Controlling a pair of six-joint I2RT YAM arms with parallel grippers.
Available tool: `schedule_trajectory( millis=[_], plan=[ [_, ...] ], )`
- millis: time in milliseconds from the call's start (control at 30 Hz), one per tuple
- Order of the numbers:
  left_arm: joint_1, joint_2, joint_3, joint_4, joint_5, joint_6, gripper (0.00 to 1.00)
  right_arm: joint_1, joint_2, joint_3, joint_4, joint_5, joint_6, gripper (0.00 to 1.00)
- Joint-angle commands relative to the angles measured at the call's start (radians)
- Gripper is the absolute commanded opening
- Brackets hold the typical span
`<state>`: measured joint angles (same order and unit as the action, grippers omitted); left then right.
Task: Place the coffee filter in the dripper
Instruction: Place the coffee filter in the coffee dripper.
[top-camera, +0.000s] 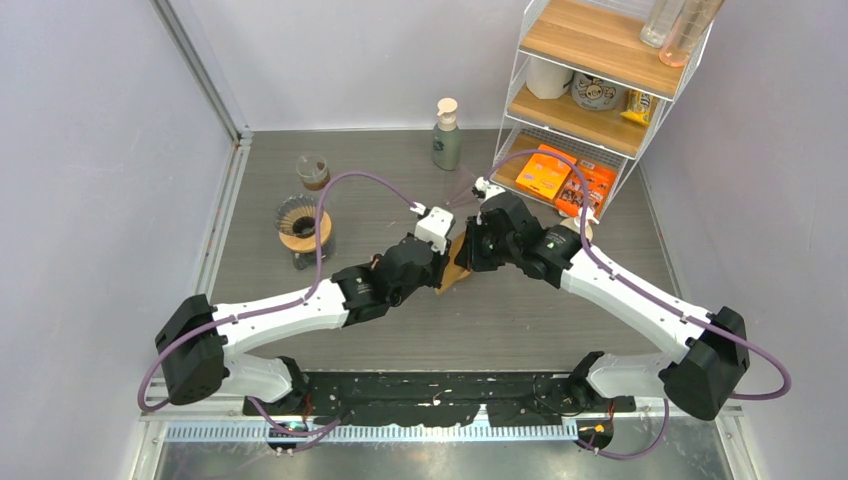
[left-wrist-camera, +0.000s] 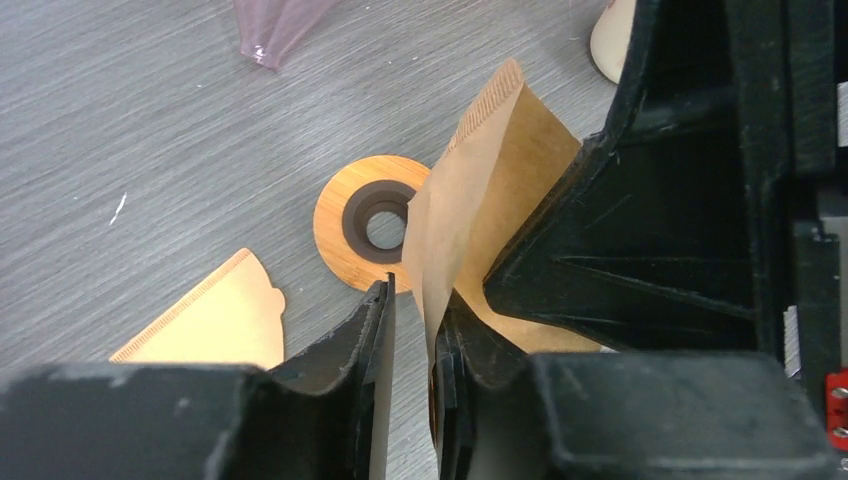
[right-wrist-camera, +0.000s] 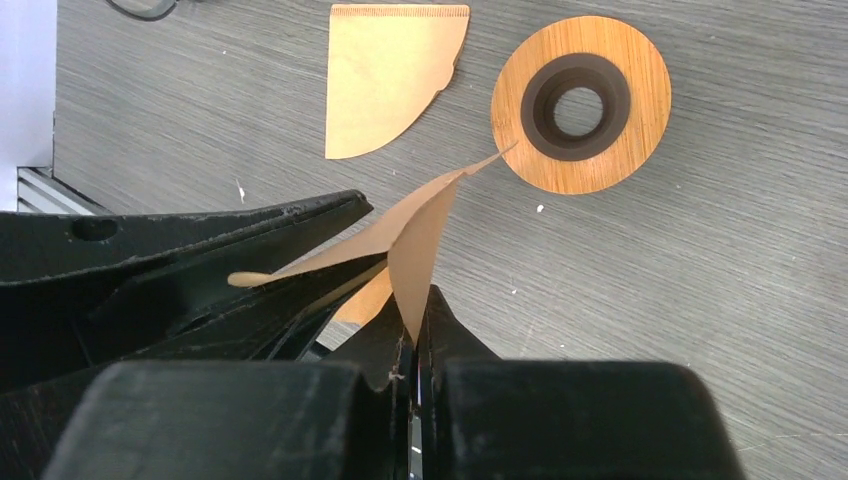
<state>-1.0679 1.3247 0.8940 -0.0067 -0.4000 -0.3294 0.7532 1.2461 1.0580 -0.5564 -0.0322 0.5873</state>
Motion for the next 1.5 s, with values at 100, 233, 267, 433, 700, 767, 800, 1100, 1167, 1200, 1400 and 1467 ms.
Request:
schedule_trajectory(
  millis=[100,233,267,433,700,767,800,1100,1167,1200,1400,1467],
  plan=[
    [-0.005,-0.039,0.022,0.012,-0.012,0.013,0.08,0.006,0.021,0.052,-0.024,0.012,-0.067,0.05],
    [-0.004,-0.055,0.012,0.009,-0.031,0.003,0.00,0.004,0.025,0.058,-0.040,0.062,-0.095,0.05],
    [-0.005,-0.058,0.010,0.009,-0.040,0.004,0.00,0.004,0.027,0.060,-0.044,0.084,-0.098,0.05],
    [-0.005,-0.066,0.011,-0.033,-0.075,0.001,0.00,-0.005,0.036,0.060,-0.071,0.110,-0.137,0.06],
    [-0.005,-0.077,-0.002,-0.062,-0.087,0.035,0.00,-0.011,0.051,0.077,-0.138,0.159,-0.227,0.10],
    [-0.005,-0.083,-0.011,-0.068,-0.085,0.047,0.00,-0.011,0.046,0.075,-0.140,0.148,-0.271,0.10],
    [-0.005,-0.089,-0.018,-0.068,-0.079,0.057,0.00,-0.011,0.041,0.074,-0.140,0.142,-0.302,0.10],
    [-0.006,-0.136,-0.067,-0.050,0.006,0.085,0.00,-0.012,0.001,0.013,-0.135,-0.041,-0.502,0.11],
    [-0.005,-0.143,-0.072,-0.045,0.015,0.076,0.00,-0.011,-0.007,0.009,-0.128,-0.055,-0.512,0.11],
    [-0.005,-0.145,-0.072,-0.045,0.014,0.073,0.00,-0.010,-0.015,0.008,-0.122,-0.063,-0.519,0.11],
    [-0.005,-0.154,-0.061,-0.064,-0.009,0.035,0.00,-0.011,-0.066,-0.001,-0.063,-0.140,-0.523,0.22],
    [-0.005,-0.160,-0.043,-0.079,-0.017,0.003,0.00,-0.011,-0.080,0.013,-0.058,-0.164,-0.510,0.35]
  ],
)
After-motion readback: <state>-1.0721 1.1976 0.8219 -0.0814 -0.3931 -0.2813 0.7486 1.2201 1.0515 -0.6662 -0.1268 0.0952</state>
